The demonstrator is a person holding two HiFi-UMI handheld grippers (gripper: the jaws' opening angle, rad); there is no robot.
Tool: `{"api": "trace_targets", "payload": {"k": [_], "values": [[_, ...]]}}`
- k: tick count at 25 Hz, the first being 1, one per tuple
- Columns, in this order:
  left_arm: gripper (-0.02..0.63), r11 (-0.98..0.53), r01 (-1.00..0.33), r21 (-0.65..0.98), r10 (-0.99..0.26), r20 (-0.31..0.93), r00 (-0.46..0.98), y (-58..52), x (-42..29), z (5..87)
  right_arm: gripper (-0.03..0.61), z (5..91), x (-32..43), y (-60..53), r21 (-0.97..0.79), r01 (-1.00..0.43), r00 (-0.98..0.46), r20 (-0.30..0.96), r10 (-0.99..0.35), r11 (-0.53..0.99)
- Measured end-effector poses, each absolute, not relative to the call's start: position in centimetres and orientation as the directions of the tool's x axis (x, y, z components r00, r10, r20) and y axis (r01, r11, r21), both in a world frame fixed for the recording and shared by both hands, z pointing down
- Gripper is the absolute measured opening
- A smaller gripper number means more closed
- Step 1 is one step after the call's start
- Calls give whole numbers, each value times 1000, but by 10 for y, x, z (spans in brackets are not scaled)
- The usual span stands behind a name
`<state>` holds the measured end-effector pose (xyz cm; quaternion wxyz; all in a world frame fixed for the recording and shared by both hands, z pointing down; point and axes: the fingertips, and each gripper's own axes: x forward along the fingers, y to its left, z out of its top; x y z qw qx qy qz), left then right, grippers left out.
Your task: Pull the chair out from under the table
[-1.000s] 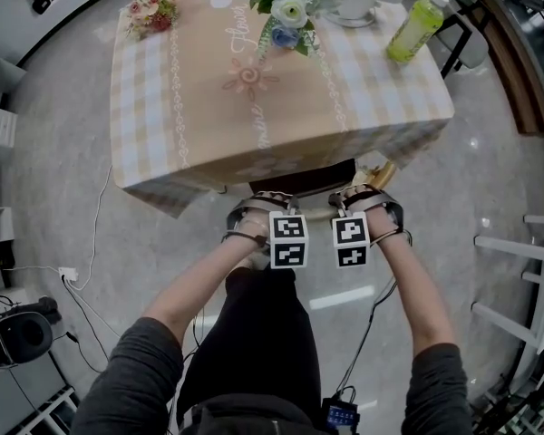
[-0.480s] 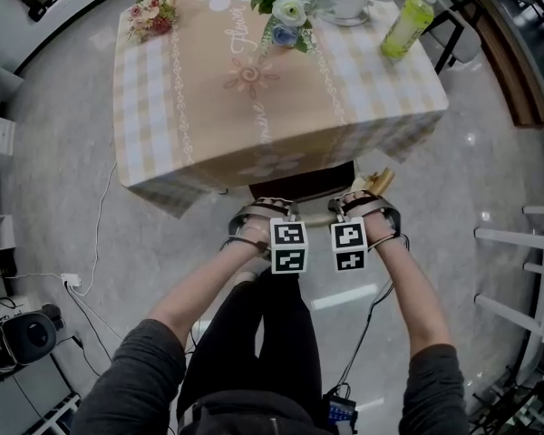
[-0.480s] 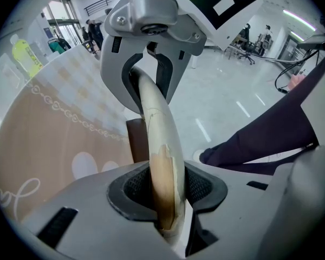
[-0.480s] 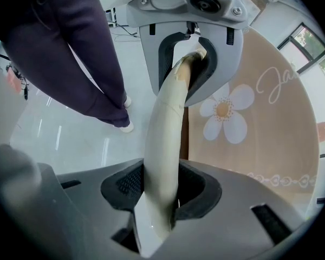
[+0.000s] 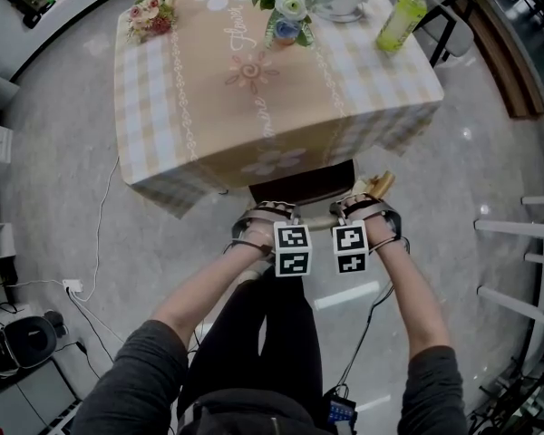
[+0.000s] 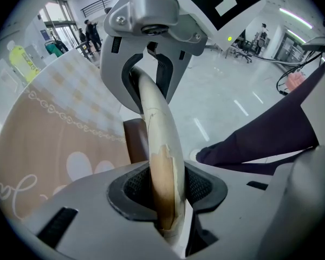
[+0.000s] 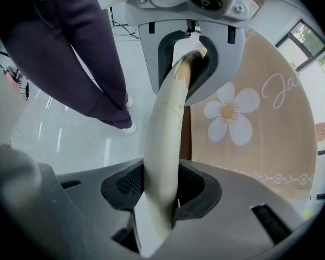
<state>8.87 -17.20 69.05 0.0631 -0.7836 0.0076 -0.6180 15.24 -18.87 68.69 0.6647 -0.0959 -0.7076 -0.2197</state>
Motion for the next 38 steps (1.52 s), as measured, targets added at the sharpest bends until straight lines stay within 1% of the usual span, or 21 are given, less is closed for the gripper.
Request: {"api": "trace_targets", "payload": {"k": [17,38], "values": [[137,-988,110,-111,-82,968,237,-147,79,690,138,687,143,-160,177,386,-80,984,-159,905],[137,-986,129,-109,-75,968,239,-112,77,690,138,687,142,-125,160,368,-48,987,-153,916]]}}
